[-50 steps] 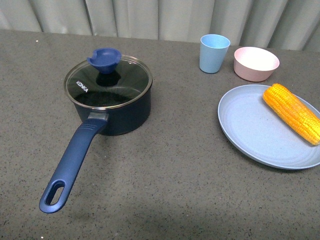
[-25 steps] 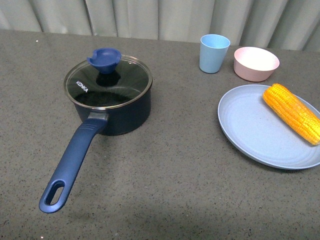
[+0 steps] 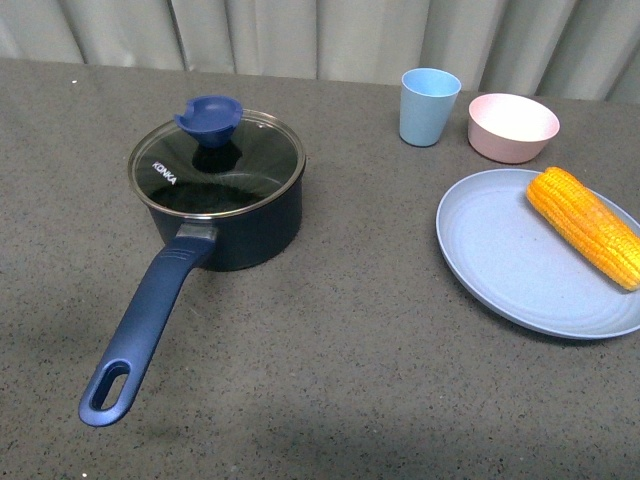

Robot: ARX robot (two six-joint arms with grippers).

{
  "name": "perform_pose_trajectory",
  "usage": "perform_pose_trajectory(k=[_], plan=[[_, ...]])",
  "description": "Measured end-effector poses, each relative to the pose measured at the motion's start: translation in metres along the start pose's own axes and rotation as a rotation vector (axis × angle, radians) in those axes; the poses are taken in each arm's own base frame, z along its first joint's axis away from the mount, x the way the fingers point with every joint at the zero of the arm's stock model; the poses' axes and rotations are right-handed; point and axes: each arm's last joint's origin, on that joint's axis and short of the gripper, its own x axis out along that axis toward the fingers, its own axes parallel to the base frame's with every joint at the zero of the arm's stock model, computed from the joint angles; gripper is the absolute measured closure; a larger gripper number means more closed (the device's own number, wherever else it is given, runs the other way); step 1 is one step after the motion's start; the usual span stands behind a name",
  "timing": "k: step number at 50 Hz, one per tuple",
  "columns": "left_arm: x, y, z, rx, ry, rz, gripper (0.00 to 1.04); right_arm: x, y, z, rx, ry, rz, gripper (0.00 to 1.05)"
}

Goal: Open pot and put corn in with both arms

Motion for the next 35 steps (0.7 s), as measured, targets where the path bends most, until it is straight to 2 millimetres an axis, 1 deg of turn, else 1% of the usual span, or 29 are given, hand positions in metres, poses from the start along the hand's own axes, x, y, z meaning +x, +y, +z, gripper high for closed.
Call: perform_pose_trajectory(k=[6,10,16,24,30,35], plan=[[0.036,-0.013,-0.016,-0.031,0.067,-0.067,0.07,0.0,0.0,0.0,0.0,0.0,0.0,0.09],[0.05,-0.018,-0.023,-0.048,0.076,-0.101,0.07,0.0,0.0,0.0,0.0,0.0,0.0,0.09],[0.074,-0.026,-0.04,-0.065,0.087,-0.15,0.07,0.0,0.0,0.0,0.0,0.0,0.0,0.09],[0.099,-0.029,-0.067,-0.03,0.133,-0.141,0.07,0.0,0.0,0.0,0.0,0.0,0.0,0.09],[0.114,-0.034,-0.078,0.035,0.102,-0.16,0.07,0.0,0.0,0.0,0.0,0.0,0.0,0.09],[0.122,-0.037,-0.083,0.057,0.106,-0.166,0.07,0.0,0.0,0.0,0.0,0.0,0.0,0.09]])
